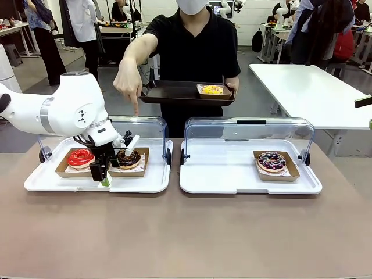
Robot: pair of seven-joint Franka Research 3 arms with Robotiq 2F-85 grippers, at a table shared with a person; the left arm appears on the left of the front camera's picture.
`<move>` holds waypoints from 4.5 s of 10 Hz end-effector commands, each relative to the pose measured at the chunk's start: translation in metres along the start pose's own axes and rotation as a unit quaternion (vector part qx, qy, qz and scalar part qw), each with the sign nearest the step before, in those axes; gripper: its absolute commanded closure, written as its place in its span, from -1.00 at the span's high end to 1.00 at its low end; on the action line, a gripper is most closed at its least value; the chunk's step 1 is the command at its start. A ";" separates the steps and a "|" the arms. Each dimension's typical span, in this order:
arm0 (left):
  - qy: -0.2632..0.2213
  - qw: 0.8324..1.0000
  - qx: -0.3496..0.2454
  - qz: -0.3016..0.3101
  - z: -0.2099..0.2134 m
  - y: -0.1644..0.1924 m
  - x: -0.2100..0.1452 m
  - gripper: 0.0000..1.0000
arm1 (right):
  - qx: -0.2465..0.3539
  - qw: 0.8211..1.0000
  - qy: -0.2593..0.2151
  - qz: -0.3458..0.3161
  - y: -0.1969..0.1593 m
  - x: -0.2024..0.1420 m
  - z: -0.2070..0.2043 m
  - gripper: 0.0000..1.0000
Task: Provide the desired donut to the person.
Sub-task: Pick up and lift the Paper togo box containing the Donut pointed at by the person, then place the picked Paper togo box onto the Handle tray extended by the person.
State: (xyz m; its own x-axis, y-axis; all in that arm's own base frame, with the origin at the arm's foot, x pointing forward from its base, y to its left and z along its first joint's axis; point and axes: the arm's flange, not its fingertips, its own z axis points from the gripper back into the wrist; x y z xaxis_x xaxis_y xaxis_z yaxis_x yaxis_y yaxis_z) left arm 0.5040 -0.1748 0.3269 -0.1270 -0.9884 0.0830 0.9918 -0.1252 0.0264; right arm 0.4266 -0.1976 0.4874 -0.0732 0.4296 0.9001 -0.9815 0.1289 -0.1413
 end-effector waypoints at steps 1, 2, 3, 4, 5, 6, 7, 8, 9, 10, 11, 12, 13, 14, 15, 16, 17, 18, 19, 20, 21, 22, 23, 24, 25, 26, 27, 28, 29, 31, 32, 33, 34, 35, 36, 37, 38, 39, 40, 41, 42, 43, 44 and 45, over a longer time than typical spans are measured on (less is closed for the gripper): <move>0.011 1.000 0.002 0.008 0.001 0.008 0.002 -0.19 | 0.008 1.000 0.000 0.010 0.001 -0.002 0.001 1.00; 0.013 1.000 0.002 0.010 0.000 0.007 0.001 -0.19 | 0.008 1.000 0.000 0.010 0.001 -0.002 0.001 1.00; 0.013 1.000 0.003 0.010 0.000 0.008 0.001 -1.00 | 0.008 1.000 0.000 0.010 0.001 -0.002 0.001 1.00; 0.014 1.000 0.002 0.009 0.000 0.009 0.001 -0.28 | 0.008 1.000 0.000 0.010 0.001 -0.002 0.001 1.00; 0.014 1.000 0.002 0.009 0.000 0.009 0.001 -1.00 | 0.008 1.000 0.000 0.010 0.001 -0.002 0.001 1.00; 0.014 1.000 0.002 0.009 -0.001 0.008 0.001 -1.00 | 0.008 1.000 0.000 0.010 0.001 -0.002 0.001 1.00; 0.014 1.000 0.002 0.008 0.000 0.009 0.001 -1.00 | 0.008 1.000 0.000 0.010 0.001 -0.002 0.001 1.00; 0.014 1.000 0.001 0.008 -0.001 0.009 0.001 -1.00 | 0.008 1.000 0.000 0.010 0.001 -0.002 0.001 1.00; 0.015 1.000 0.000 0.008 -0.001 0.010 0.001 -1.00 | 0.008 1.000 0.000 0.010 0.001 -0.002 0.001 1.00; 0.014 1.000 0.001 0.008 -0.001 0.009 0.001 -1.00 | 0.008 1.000 0.000 0.010 0.001 -0.002 0.001 1.00; 0.014 1.000 0.001 0.006 0.000 0.009 0.001 -1.00 | 0.008 1.000 0.000 0.010 0.001 -0.002 0.001 1.00; 0.015 1.000 0.000 0.004 0.001 0.009 0.000 -1.00 | 0.008 1.000 0.000 0.010 0.001 -0.002 0.001 1.00; 0.016 1.000 -0.001 0.000 0.001 0.009 0.000 -1.00 | 0.008 1.000 0.000 0.010 0.001 -0.002 0.001 1.00; 0.017 1.000 -0.002 -0.003 0.002 0.008 -0.001 -1.00 | 0.008 1.000 0.000 0.010 0.001 -0.002 0.001 1.00; 0.020 1.000 0.002 -0.003 0.005 0.005 -0.001 -1.00 | 0.008 1.000 0.000 0.010 0.001 -0.002 0.001 1.00; 0.017 1.000 -0.020 -0.009 0.014 -0.001 0.000 -1.00 | 0.008 1.000 0.000 0.010 0.001 -0.002 0.001 1.00; 0.008 0.999 -0.040 -0.012 0.033 -0.013 0.003 -1.00 | 0.008 1.000 0.000 0.010 0.001 -0.002 0.001 1.00; -0.008 0.999 -0.054 -0.006 0.062 -0.031 0.007 -1.00 | 0.008 1.000 0.000 0.010 0.001 -0.002 0.001 1.00; -0.014 0.997 -0.073 -0.001 0.097 -0.054 0.009 -1.00 | 0.008 1.000 0.000 0.010 0.001 -0.002 0.001 1.00; -0.015 0.997 -0.071 -0.007 0.130 -0.073 0.009 -1.00 | 0.008 1.000 0.000 0.010 0.001 -0.002 0.001 1.00; -0.019 0.998 -0.053 -0.008 0.160 -0.090 0.010 -1.00 | 0.008 1.000 0.000 0.010 0.001 -0.002 0.001 1.00; -0.017 0.999 -0.042 -0.008 0.186 -0.105 0.011 -1.00 | 0.008 1.000 0.000 0.010 0.001 -0.002 0.001 1.00; -0.014 0.999 -0.045 -0.009 0.214 -0.119 0.015 -1.00 | 0.008 1.000 0.000 0.010 0.001 -0.002 0.001 1.00; -0.011 0.999 -0.045 0.000 0.236 -0.126 0.020 -1.00 | 0.008 1.000 0.000 0.010 0.001 -0.002 0.001 1.00; -0.009 1.000 -0.025 0.010 0.259 -0.129 0.023 -1.00 | 0.008 1.000 0.000 0.010 0.001 -0.002 0.001 1.00; -0.010 1.000 -0.005 0.014 0.274 -0.130 0.027 -1.00 | 0.008 1.000 0.000 0.010 0.001 -0.002 0.001 1.00; -0.011 1.000 0.005 0.016 0.285 -0.126 0.028 -1.00 | 0.008 1.000 0.000 0.010 0.001 -0.002 0.001 1.00; -0.013 1.000 0.016 0.022 0.289 -0.120 0.025 -1.00 | 0.008 1.000 0.000 0.010 0.001 -0.002 0.001 1.00; -0.012 0.999 0.028 0.024 0.291 -0.115 0.022 -1.00 | 0.008 1.000 0.000 0.010 0.001 -0.002 0.001 1.00; -0.013 0.999 0.032 0.030 0.290 -0.107 0.015 -1.00 | 0.008 1.000 0.000 0.010 0.001 -0.002 0.001 1.00; -0.015 0.999 0.038 0.024 0.286 -0.111 0.009 -1.00 | 0.008 1.000 0.000 0.010 0.001 -0.002 0.001 1.00; -0.018 0.999 0.025 0.020 0.290 -0.112 0.015 -1.00 | 0.008 1.000 0.000 0.010 0.001 -0.002 0.001 1.00; -0.018 0.999 0.025 0.020 0.290 -0.112 0.015 -1.00 | 0.008 1.000 0.000 0.010 0.001 -0.002 0.001 1.00; -0.018 0.999 0.025 0.020 0.290 -0.112 0.015 -1.00 | 0.008 1.000 0.000 0.010 0.001 -0.002 0.001 1.00; -0.018 0.999 0.025 0.020 0.290 -0.112 0.015 -1.00 | 0.008 1.000 0.000 0.010 0.001 -0.002 0.001 1.00; -0.018 0.999 0.025 0.020 0.290 -0.112 0.015 -1.00 | 0.008 1.000 0.000 0.010 0.001 -0.002 0.001 1.00; -0.018 0.999 0.025 0.020 0.290 -0.112 0.015 -1.00 | 0.008 1.000 0.000 0.010 0.001 -0.002 0.001 1.00; -0.018 0.999 0.025 0.020 0.290 -0.112 0.015 -1.00 | 0.008 1.000 0.000 0.010 0.001 -0.002 0.001 1.00; -0.018 0.999 0.025 0.020 0.290 -0.112 0.015 -1.00 | 0.008 1.000 0.000 0.010 0.001 -0.002 0.001 1.00; -0.018 0.999 0.025 0.020 0.290 -0.112 0.015 -1.00 | 0.008 1.000 0.000 0.010 0.001 -0.002 0.001 1.00; -0.018 0.999 0.025 0.020 0.290 -0.112 0.015 -1.00 | 0.008 1.000 0.000 0.010 0.001 -0.002 0.001 1.00; -0.018 0.999 0.025 0.020 0.290 -0.112 0.015 -1.00 | 0.008 1.000 0.000 0.010 0.001 -0.002 0.001 1.00; -0.018 0.999 0.025 0.020 0.290 -0.112 0.015 -1.00 | 0.008 1.000 0.000 0.010 0.001 -0.002 0.001 1.00; -0.018 0.999 0.025 0.020 0.290 -0.112 0.015 -1.00 | 0.008 1.000 0.000 0.010 0.001 -0.002 0.001 1.00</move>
State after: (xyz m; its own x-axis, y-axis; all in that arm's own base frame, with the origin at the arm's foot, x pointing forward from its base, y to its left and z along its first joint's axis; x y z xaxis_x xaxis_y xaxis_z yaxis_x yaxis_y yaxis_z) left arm 0.3890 -0.1514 0.6112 -0.0921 -0.9885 0.1197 0.9938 -0.0837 0.0729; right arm 0.4270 -0.1977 0.4866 -0.0734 0.4292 0.9002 -0.9818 0.1277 -0.1409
